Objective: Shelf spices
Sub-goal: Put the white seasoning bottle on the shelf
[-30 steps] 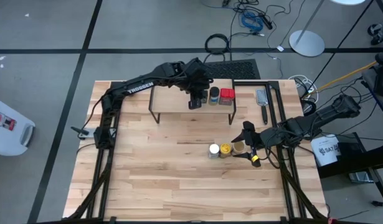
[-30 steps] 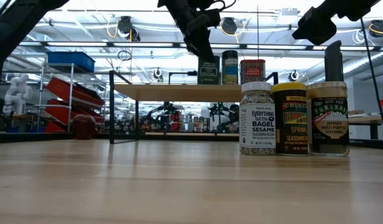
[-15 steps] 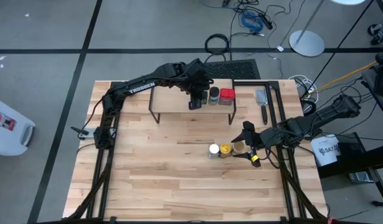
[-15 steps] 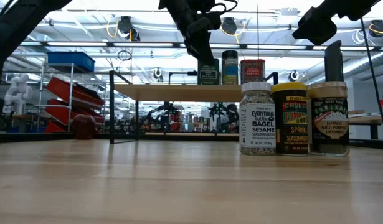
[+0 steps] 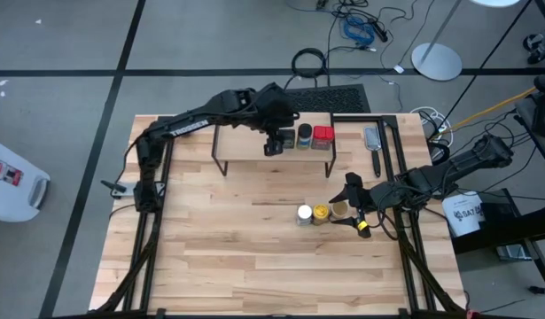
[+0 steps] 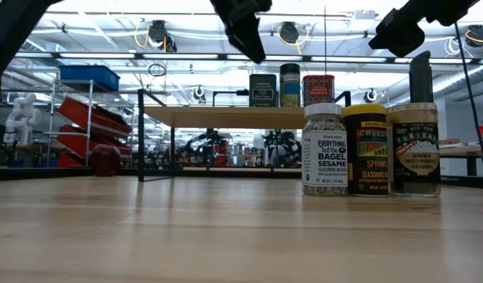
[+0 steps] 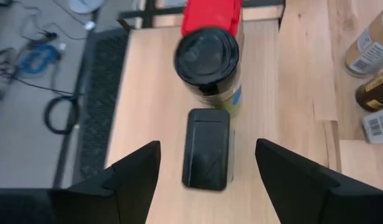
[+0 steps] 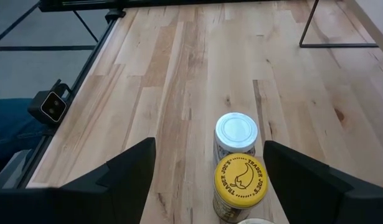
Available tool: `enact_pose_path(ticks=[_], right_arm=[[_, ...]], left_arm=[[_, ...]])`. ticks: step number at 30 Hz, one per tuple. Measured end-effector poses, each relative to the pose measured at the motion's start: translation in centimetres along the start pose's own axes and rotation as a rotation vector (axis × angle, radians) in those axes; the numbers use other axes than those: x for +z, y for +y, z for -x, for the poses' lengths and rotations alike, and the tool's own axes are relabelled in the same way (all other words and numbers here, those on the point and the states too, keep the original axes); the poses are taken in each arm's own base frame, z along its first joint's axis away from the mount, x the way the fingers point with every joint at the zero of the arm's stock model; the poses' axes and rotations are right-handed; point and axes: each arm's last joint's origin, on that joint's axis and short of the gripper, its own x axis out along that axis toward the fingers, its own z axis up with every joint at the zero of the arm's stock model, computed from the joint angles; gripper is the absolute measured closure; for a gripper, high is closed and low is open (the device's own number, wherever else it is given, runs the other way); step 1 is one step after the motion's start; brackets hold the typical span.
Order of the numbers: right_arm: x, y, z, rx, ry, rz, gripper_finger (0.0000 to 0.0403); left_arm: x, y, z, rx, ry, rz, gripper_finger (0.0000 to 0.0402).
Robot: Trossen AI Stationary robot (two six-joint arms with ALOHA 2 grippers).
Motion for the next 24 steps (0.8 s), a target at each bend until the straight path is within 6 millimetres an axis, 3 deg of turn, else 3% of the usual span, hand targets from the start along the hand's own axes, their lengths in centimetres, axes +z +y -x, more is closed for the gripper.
enact_pose_path(ticks=[6,12,15,19,24], right_arm=[[0.0,0.0,0.0,0.0,0.001,-0.008,0.0117],[0.0,0.0,0.0,-0.001,0.001,-0.015,0.0117],[0.0,0.0,0.0,0.0,0.0,-0.029,0.0117],[0.0,0.0,0.0,0.005,0.002,-0.084,0.0117],[0.0,0.2,0.0,0.014,0.004,-0.17,0.0117]], left_arm=[[1.1,-3.5,5.4,0.001,-0.096,0.03,0.0129],[2.4,-11.4,8.0,-0.125,-0.155,-0.009,0.0129],[2.8,-16.1,7.3,-0.11,-0.13,-0.05,0.0129],[2.7,-22.2,4.3,0.004,-0.069,-0.159,0.0129],[3.0,-26.7,-1.1,0.081,-0.084,-0.198,0.0129]])
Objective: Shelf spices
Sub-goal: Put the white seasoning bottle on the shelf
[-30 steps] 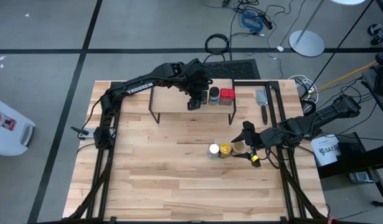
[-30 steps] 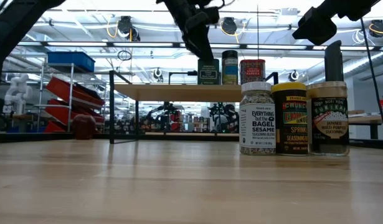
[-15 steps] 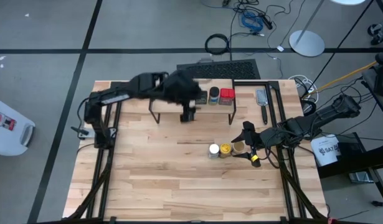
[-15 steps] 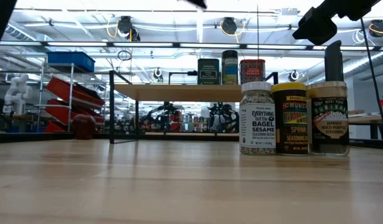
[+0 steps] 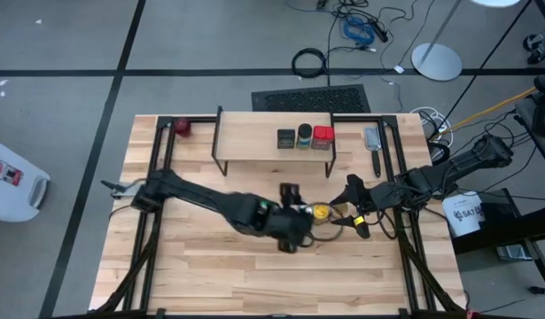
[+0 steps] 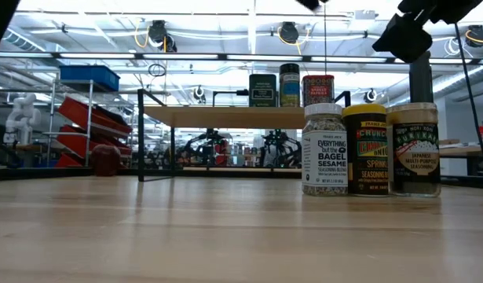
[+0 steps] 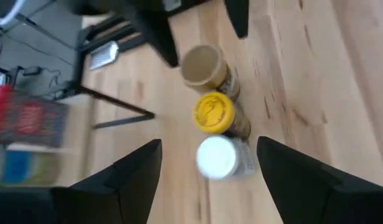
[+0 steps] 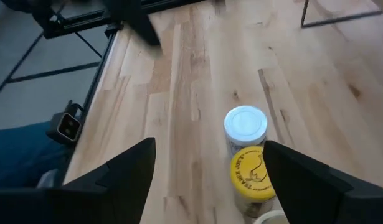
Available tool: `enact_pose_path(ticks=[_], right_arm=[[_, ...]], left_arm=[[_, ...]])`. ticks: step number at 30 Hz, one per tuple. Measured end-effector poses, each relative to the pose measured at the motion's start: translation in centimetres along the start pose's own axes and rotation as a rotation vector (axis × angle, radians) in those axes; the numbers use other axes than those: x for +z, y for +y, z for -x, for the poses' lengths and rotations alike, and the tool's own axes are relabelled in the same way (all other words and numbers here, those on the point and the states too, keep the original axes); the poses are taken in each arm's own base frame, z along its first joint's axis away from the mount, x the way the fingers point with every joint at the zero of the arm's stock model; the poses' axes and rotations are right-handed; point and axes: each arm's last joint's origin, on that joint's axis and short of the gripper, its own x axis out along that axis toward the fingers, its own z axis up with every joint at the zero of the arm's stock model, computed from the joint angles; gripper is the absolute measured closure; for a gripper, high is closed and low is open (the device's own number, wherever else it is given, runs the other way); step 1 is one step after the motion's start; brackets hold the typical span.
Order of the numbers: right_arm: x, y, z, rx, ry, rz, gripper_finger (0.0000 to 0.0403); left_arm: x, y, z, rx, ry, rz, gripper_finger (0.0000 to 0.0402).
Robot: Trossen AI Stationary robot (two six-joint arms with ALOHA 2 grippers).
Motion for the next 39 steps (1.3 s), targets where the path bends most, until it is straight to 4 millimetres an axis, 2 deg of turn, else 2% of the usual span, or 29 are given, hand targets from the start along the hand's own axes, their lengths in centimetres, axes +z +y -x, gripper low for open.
enact_pose_path(ticks=[4,9,14,19,21,24,26,33,36,39], right_arm=[[-0.4,0.7,0.2,0.037,0.015,-0.012,0.0117],[-1.1,2.0,0.5,0.092,0.042,0.007,0.0117],[-1.6,3.0,0.9,0.136,0.057,0.005,0.0117],[-2.1,3.8,1.3,0.128,0.047,0.034,0.0117],[-2.3,4.0,1.4,0.119,0.035,0.051,0.0117],[-2.4,4.2,1.6,0.103,0.017,0.082,0.0117],[-2.5,4.3,1.6,0.102,0.015,0.092,0.0117],[-2.3,4.2,1.6,0.064,-0.017,0.129,0.0117],[-2.2,4.2,1.6,0.062,-0.029,0.136,0.0117],[-2.2,4.2,1.6,0.062,-0.028,0.139,0.0117]], left_arm=[[-0.6,-1.7,-3.9,0.012,0.049,-0.013,0.0129],[-1.3,-1.9,-6.1,0.052,0.098,0.001,0.0129],[-2.1,-1.8,-5.3,0.086,0.173,0.101,0.0129],[-4.0,-4.4,-2.6,0.294,0.272,0.186,0.0129],[-4.4,-5.9,-1.4,0.388,0.231,0.243,0.0129],[-4.7,-7.8,-0.4,0.569,0.096,0.177,0.0129],[-4.7,-7.8,0.0,0.644,0.053,0.14,0.0129],[-5.5,-5.6,-0.2,0.687,0.097,0.227,0.0129],[-6.8,-5.6,-1.4,0.635,0.192,0.224,0.0129],[-8.3,-6.9,-3.3,0.498,0.282,0.253,0.0129]])
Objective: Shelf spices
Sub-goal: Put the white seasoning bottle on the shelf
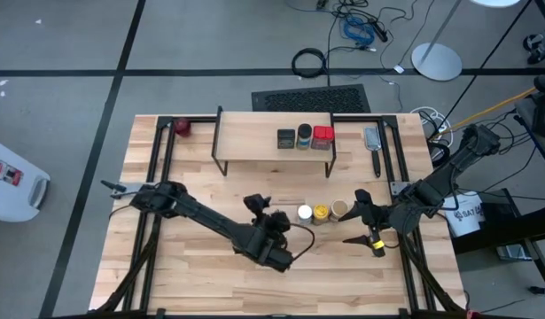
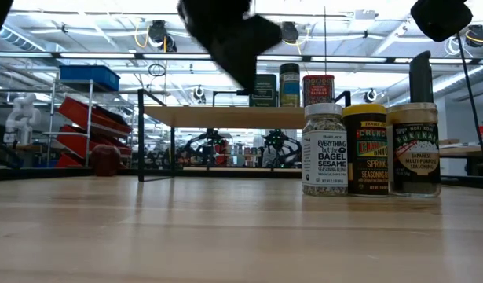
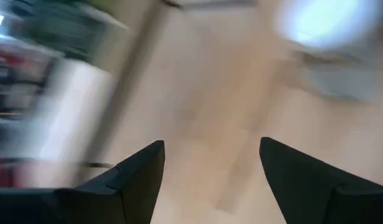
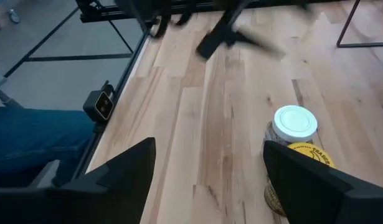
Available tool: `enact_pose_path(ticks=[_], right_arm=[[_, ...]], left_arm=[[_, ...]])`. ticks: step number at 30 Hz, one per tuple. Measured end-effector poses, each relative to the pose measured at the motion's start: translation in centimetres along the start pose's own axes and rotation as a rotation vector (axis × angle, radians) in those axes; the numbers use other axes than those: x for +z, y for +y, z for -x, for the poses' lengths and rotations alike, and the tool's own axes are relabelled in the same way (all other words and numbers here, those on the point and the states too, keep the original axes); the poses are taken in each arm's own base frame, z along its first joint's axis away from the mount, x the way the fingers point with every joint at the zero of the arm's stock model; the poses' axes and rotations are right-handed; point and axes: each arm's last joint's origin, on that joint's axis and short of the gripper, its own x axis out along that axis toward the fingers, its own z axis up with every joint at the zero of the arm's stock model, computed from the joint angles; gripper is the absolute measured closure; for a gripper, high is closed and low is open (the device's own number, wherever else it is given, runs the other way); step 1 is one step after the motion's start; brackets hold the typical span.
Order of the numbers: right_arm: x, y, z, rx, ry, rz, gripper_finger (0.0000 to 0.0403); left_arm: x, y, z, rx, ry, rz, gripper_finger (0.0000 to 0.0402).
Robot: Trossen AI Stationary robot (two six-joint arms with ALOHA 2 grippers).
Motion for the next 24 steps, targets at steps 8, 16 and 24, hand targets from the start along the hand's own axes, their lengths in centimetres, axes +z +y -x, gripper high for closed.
enact_pose_path(ticks=[8,16,24], right_arm=[[0.0,-0.1,0.0,-0.018,-0.008,0.027,0.0117],[0.2,-0.2,-0.1,-0.03,-0.02,0.066,0.0117],[0.2,-0.2,0.0,-0.028,-0.024,0.081,0.0117]], left_arm=[[2.4,-4.8,5.0,-0.406,-0.342,0.106,0.0129],[4.5,-3.0,4.8,-0.359,-0.479,0.154,0.013],[4.1,0.4,7.4,-0.44,-0.541,-0.004,0.013]])
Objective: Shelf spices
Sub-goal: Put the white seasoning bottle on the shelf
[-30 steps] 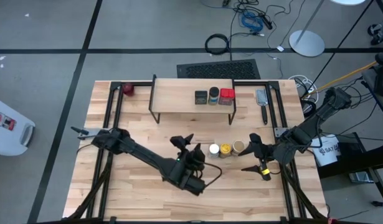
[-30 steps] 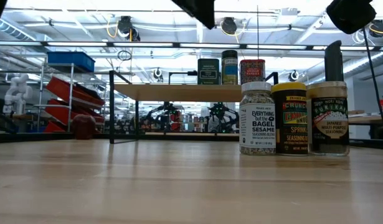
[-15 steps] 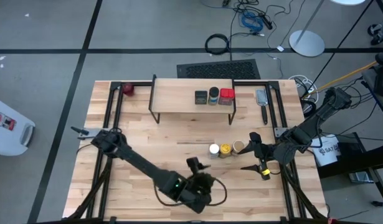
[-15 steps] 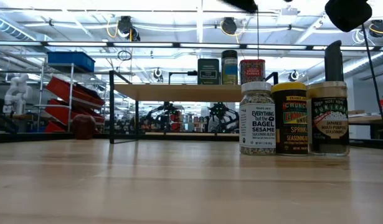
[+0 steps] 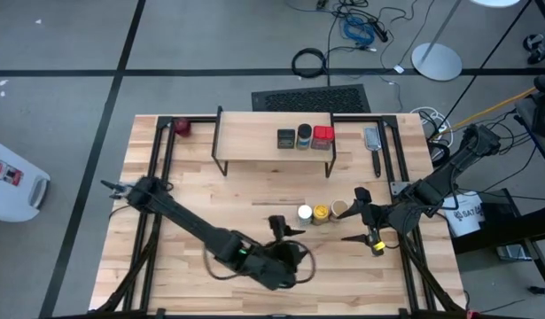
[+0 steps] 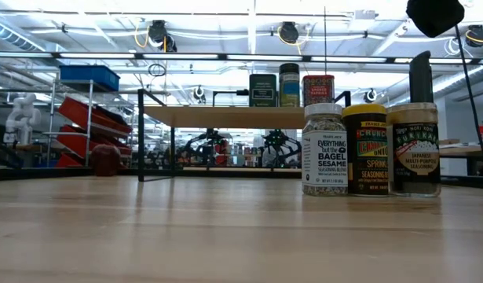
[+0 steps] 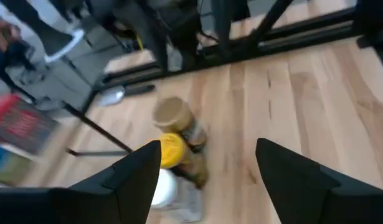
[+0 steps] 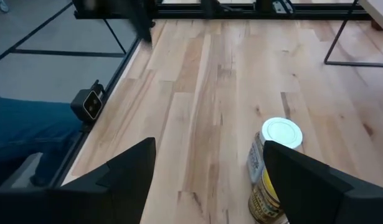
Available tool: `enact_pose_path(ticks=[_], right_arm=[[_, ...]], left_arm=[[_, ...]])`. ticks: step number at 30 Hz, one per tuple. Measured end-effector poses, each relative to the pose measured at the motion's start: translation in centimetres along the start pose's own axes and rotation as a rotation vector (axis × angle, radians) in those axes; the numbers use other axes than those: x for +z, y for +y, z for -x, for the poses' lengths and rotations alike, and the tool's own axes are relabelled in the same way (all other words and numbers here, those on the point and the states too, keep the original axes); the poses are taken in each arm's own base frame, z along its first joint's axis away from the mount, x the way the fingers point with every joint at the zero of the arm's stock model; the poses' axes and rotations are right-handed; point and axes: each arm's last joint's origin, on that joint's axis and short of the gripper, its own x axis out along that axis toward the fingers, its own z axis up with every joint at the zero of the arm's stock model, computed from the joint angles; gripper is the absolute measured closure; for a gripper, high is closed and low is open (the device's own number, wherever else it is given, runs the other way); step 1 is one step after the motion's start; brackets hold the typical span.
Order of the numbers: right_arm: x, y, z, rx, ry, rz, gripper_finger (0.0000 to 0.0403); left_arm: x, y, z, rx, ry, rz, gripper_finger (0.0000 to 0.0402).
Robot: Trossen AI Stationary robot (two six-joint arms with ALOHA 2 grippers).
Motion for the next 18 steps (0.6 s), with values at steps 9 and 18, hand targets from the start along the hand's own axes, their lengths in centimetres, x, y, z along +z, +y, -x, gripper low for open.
enact_pose_path(ticks=[9,18], right_arm=[[0.4,0.1,0.0,0.0,-0.046,-0.015,0.0117],[0.8,-0.2,0.1,-0.124,-0.114,-0.038,0.0117]], left_arm=[[-4.0,9.8,9.0,0.094,0.023,0.05,0.013],[-11.8,11.1,10.9,-0.075,-0.35,0.332,0.013]])
